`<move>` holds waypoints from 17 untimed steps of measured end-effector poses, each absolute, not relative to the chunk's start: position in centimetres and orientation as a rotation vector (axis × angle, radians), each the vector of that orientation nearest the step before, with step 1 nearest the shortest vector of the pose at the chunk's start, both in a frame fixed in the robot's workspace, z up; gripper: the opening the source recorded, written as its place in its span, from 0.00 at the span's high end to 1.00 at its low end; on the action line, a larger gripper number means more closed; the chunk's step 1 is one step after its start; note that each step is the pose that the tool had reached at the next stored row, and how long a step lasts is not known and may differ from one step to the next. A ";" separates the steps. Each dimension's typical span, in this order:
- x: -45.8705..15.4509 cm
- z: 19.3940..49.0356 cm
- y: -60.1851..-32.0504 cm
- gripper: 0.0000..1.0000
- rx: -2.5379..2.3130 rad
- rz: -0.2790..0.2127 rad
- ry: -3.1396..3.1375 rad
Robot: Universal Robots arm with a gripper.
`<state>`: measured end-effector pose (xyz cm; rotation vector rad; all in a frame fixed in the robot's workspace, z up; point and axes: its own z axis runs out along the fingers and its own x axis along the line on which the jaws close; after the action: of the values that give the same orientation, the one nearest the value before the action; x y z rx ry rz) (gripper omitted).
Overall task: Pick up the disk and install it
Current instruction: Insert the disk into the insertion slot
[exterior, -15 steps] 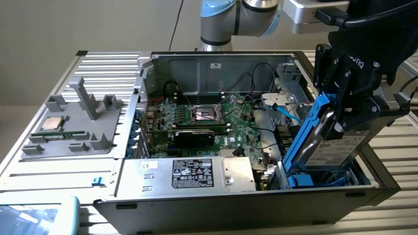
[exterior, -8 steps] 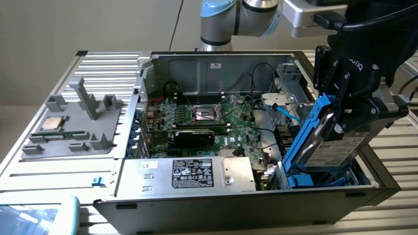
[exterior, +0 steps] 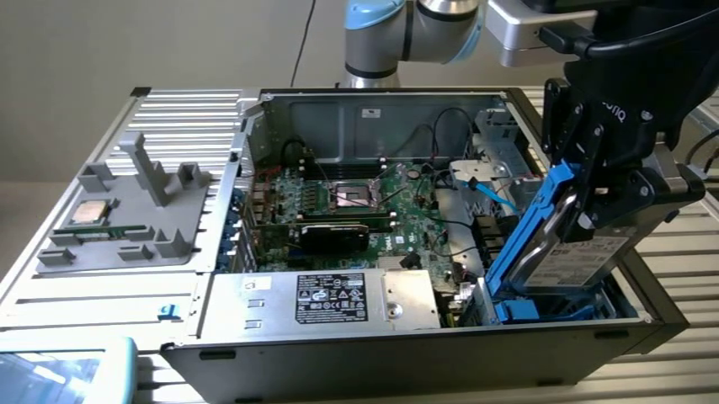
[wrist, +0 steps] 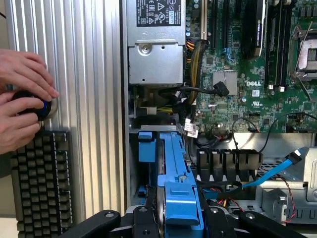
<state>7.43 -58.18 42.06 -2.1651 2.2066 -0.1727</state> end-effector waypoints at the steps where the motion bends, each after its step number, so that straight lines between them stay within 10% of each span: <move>1: 7.4 42.1 -58.2 0.63 -2.164 -0.174 2.206; 17: 6.8 42.0 -58.1 0.63 -2.152 -0.201 2.194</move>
<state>6.76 -58.08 42.00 -2.1522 2.1943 -0.2013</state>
